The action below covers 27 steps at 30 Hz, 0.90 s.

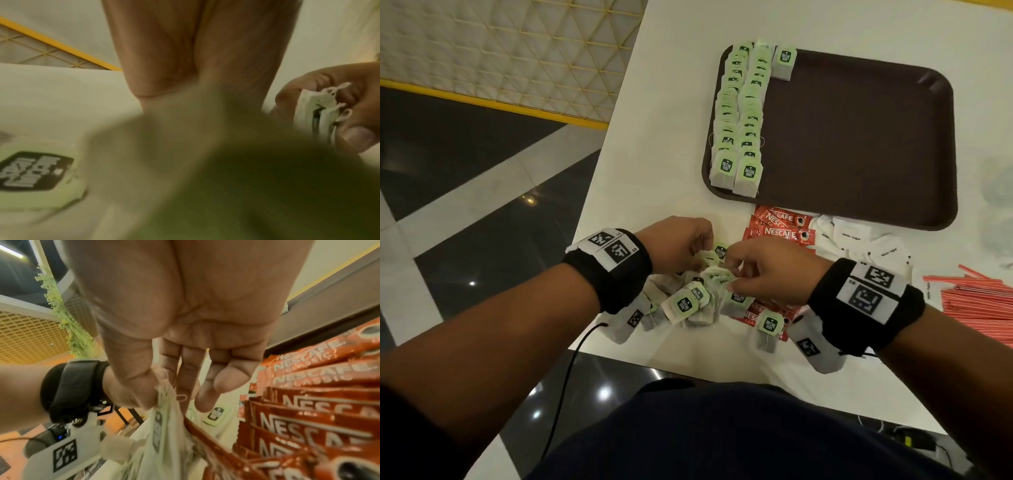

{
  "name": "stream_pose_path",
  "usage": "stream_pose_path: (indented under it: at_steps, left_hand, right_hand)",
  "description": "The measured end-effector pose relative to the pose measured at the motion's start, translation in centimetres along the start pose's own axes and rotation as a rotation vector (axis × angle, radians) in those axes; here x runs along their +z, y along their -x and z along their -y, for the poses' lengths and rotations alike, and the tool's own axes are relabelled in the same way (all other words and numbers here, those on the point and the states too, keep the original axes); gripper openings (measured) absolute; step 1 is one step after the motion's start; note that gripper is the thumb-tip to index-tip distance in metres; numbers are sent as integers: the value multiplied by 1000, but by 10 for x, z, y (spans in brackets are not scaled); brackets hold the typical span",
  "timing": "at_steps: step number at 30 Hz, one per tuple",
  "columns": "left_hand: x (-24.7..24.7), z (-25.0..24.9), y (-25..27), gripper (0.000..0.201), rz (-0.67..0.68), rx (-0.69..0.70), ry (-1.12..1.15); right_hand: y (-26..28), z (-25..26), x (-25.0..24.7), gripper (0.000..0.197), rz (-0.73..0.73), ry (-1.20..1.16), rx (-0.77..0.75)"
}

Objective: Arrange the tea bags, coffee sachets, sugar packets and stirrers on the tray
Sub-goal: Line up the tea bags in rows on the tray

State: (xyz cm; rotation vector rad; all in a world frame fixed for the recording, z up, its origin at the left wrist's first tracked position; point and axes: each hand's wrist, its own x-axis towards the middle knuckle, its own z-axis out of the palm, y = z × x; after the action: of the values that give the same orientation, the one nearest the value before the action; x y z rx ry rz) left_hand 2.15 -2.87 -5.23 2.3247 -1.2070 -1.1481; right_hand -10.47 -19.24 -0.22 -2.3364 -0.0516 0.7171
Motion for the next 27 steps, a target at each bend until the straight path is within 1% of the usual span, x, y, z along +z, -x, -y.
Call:
stream_pose_path:
  at_steps: [4,7,10,11,13,15,18,20,23,27]
  left_hand:
    - [-10,3,3,22,-76,-6,92]
    - [-23,3,5,19,-116,-9,160]
    - [-37,-1,8,7,-149,33,236]
    - [-42,-3,9,5,-158,48,280]
    - [-51,-8,10,9,-159,68,432]
    - [-60,-12,8,8,-163,79,545]
    - [-70,-19,3,8,-160,91,606]
    - [-74,-22,-1,11,-159,108,625]
    - [-75,-26,-5,11,-174,119,632]
    - [-65,-26,-12,11,-151,77,690]
  right_hand:
    - [1,-10,-10,22,-112,-185,16]
    - [1,-16,-20,18,-187,-329,40]
    - [2,-19,-33,15,-259,-422,56]
    - [2,-19,-37,15,-280,-435,56]
    - [1,-19,-46,14,-316,-466,50]
    - [-1,-18,-54,15,-343,-470,45]
    - [-4,-15,-64,17,-356,-416,54]
    - [-7,-15,-68,17,-354,-423,55]
    - [-11,-16,-70,17,-339,-495,71]
    - [-17,-20,-63,17,-324,-603,121]
